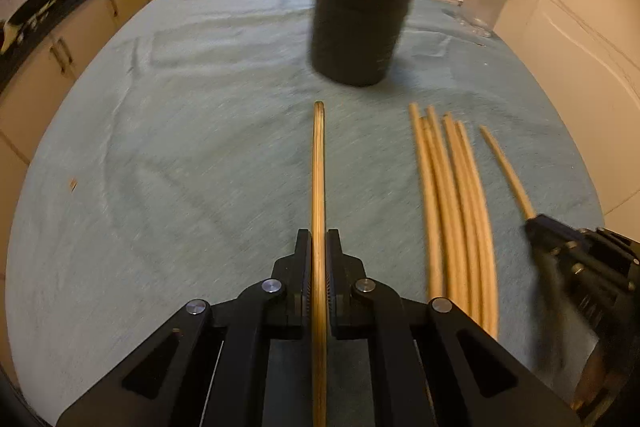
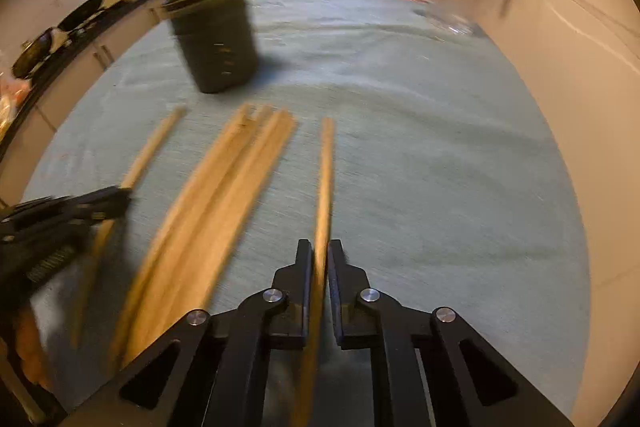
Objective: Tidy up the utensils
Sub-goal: 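Return both tools to the chopsticks and grasp one chopstick each, then carry the held chopsticks upright toward the grey holder cup with both tools, then lower the chopsticks into the holder cup and open both tools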
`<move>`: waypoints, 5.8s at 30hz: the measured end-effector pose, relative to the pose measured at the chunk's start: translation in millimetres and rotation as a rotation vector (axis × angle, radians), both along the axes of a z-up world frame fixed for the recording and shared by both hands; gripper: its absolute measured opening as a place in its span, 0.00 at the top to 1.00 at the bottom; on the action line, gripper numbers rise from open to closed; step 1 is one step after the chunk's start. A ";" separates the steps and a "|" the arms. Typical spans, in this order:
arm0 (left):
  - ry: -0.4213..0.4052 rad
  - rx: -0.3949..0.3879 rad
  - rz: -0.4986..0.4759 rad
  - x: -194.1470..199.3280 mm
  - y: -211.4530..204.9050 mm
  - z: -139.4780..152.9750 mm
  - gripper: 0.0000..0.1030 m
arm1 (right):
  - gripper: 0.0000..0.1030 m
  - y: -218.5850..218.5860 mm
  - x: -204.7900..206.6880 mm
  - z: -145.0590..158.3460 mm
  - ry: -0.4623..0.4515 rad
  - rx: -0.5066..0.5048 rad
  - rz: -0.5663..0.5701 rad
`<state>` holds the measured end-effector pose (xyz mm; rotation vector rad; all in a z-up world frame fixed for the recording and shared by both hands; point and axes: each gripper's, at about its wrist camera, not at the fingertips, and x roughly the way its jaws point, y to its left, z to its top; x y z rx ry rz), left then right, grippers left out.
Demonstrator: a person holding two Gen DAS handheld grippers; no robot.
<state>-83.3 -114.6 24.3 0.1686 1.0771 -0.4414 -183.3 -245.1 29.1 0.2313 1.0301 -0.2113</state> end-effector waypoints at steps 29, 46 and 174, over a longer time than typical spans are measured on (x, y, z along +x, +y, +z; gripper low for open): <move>-0.032 0.101 -0.080 60.2 -47.1 -1.6 0.93 | 0.94 -34.7 59.4 3.1 0.110 -0.048 0.025; -0.357 -0.078 -0.047 -50.6 1.8 97.4 0.94 | 0.94 27.6 -7.2 83.7 -0.111 -0.289 -0.038; -0.567 -0.248 0.129 98.7 -35.5 199.6 0.53 | 0.68 -33.1 129.6 178.2 -0.520 0.058 0.004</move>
